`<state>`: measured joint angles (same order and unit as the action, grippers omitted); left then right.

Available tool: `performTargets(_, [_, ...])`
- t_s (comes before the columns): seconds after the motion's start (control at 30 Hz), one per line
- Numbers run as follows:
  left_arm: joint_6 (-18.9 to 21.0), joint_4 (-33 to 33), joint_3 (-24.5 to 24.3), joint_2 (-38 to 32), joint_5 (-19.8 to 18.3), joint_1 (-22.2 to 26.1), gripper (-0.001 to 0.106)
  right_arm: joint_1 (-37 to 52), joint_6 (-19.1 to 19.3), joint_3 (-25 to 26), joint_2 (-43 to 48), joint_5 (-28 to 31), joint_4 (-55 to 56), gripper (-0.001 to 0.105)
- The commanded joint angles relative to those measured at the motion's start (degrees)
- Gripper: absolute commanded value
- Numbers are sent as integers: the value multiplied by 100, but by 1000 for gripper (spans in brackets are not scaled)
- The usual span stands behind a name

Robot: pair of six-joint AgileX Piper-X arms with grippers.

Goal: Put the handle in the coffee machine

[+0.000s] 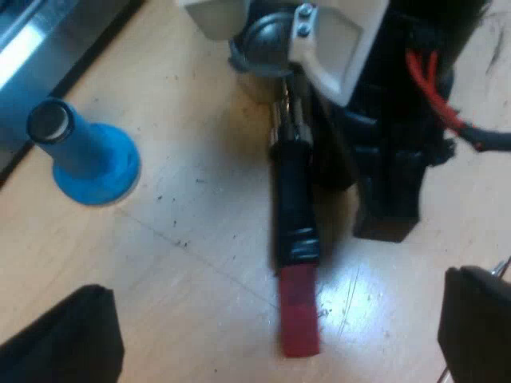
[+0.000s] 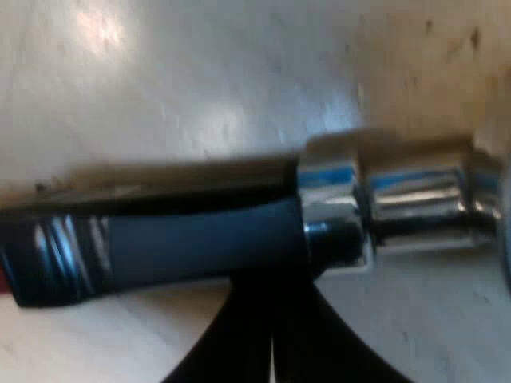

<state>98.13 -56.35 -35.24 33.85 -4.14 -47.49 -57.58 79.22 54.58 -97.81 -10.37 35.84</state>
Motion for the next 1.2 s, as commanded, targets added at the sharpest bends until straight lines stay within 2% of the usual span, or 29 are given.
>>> performTargets(0.03, [82,-23,-23,-70,105,-34,82,-12,-93,54,16,-65,-79,0])
performTargets(0.33, [-8,34,-23,-70,105,-34,82,-37,-22,59,562,-44,912,0])
performTargets(0.5, [-71,210,-23,-70,105,-34,82,-27,37,59,1347,419,1348,0])
performTargets(0.67, [-70,514,-23,-70,35,-34,82,134,65,59,1952,416,1711,0])
performTargets(0.73, [-70,584,-23,-70,-88,-34,82,246,116,59,2103,416,1767,5])
performTargets(0.83, [-70,667,-23,10,-115,-34,82,500,278,157,2177,416,1948,28])
performTargets(0.87, [-70,708,-23,47,-115,-34,82,616,383,236,2176,416,2040,43])
performTargets(0.93, [-70,790,-23,161,-115,-34,82,664,469,270,2176,416,2059,48])
performTargets(0.97, [-70,820,-23,210,-115,-34,82,708,569,302,2176,416,2064,58])
performTargets(1.0, [-70,870,-23,310,-115,-34,82,883,1015,449,2154,416,2063,79])
performTargets(1.2, [-70,912,-23,605,-190,-34,82,1174,1630,721,1810,416,2063,78])
